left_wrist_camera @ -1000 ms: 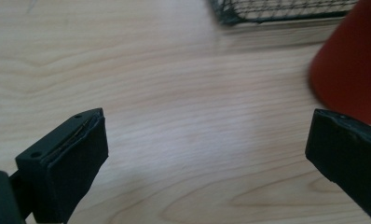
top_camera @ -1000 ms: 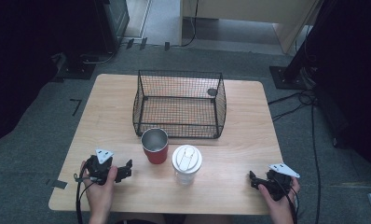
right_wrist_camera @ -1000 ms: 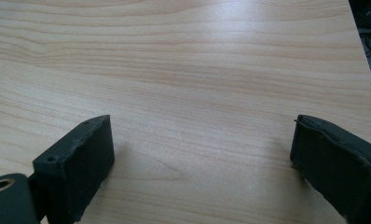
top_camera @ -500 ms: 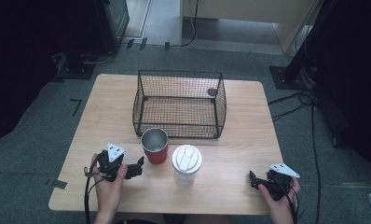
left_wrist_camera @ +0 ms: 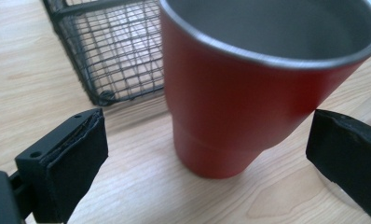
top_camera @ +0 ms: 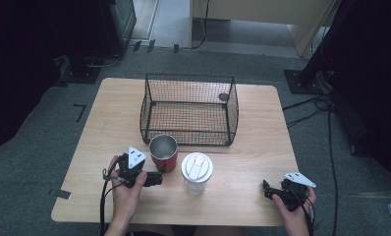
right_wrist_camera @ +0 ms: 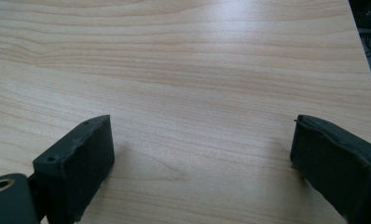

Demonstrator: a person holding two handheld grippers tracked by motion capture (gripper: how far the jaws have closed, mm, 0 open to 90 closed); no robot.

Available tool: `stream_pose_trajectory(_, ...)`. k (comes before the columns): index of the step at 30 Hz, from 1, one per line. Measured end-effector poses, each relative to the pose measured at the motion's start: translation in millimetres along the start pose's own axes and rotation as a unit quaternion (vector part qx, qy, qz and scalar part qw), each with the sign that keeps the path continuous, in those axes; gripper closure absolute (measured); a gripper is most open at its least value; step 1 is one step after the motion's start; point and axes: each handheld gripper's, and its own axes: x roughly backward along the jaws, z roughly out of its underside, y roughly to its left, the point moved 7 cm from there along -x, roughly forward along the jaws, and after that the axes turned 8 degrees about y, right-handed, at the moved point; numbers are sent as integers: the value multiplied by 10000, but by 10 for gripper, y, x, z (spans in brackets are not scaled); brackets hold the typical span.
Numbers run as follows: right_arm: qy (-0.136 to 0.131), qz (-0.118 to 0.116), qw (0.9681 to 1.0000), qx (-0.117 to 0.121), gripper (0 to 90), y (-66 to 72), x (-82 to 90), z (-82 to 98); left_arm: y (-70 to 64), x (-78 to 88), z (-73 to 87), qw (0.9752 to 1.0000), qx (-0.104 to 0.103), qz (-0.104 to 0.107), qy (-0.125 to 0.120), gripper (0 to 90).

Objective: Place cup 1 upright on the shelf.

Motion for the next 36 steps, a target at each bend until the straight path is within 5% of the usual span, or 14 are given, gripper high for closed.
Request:
stream_pose_trajectory(26,0,-1,10000,0,62,0,0,0,-203,-137,-354,9993,-343,-84,95,0)
stream_pose_trajectory(36,-1,-1,10000,6,62,-1,0,0,-189,-202,-423,9993,-269,-182,188,55)
